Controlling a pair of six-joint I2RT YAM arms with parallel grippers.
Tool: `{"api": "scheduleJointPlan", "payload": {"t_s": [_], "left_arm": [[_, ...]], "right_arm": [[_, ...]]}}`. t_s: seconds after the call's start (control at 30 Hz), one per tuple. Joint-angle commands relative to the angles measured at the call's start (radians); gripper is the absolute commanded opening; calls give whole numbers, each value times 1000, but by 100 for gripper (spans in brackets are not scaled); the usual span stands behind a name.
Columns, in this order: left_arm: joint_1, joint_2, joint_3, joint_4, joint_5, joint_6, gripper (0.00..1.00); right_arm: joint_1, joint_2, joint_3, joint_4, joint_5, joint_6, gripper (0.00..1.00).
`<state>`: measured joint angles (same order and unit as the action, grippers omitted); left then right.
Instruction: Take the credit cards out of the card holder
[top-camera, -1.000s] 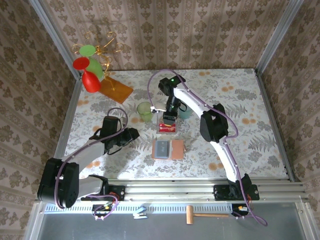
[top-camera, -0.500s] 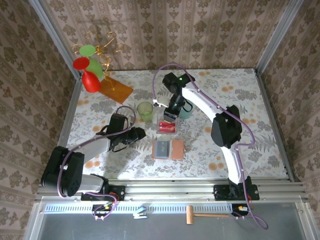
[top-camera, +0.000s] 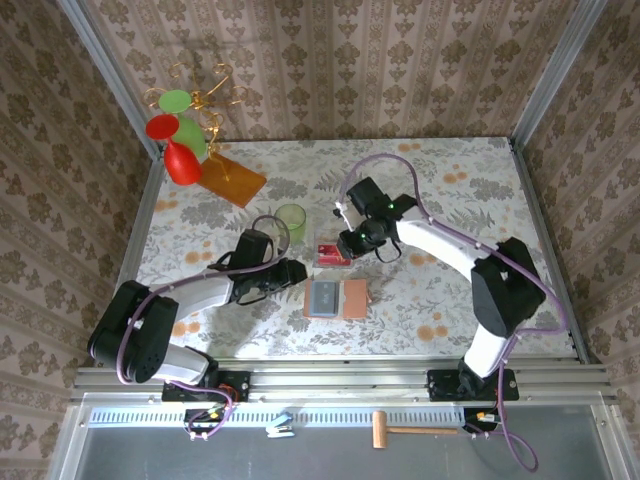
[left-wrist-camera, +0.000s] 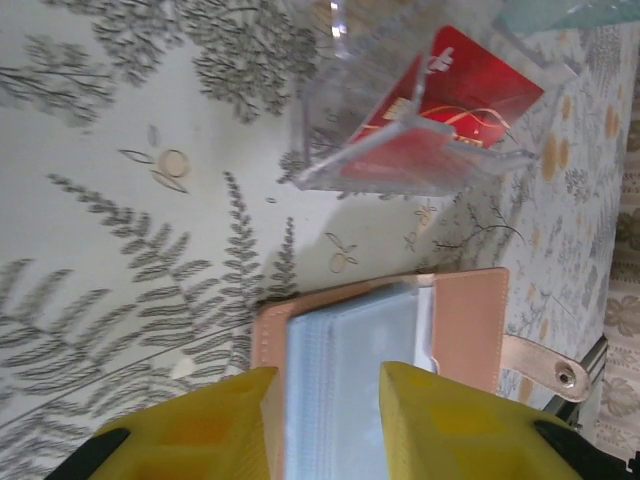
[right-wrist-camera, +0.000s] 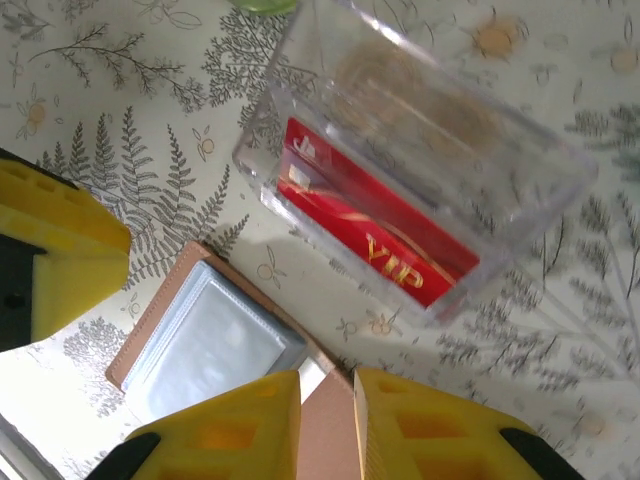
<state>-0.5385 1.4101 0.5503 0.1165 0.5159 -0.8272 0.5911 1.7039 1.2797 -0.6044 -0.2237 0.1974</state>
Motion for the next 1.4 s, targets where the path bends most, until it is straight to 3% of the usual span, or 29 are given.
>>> {"api": "scheduleJointPlan", "payload": {"t_s": [0.0, 0.2, 0.5, 0.57, 0.73, 1.37], "left_arm": [[-22, -7, 4, 26, -17, -25, 29], [-55, -17, -17, 32, -31, -38, 26], [-64, -10, -54, -17, -45, -47, 16], [-66, -3, -67, 7, -33, -55, 13], [-73, 25, -69, 19, -3, -60, 6], [-84, 41, -94, -10, -25, -57, 1]], "right_arm": [[18, -88, -94, 126, 45, 276, 21], [54, -174, -271, 254, -26, 495, 19], [73, -133, -405, 461, -195, 678, 22], [75, -110, -406, 486, -219, 698, 27], [87, -59, -411, 553, -265, 735, 27], [119, 6, -417, 569, -298, 751, 31]]}}
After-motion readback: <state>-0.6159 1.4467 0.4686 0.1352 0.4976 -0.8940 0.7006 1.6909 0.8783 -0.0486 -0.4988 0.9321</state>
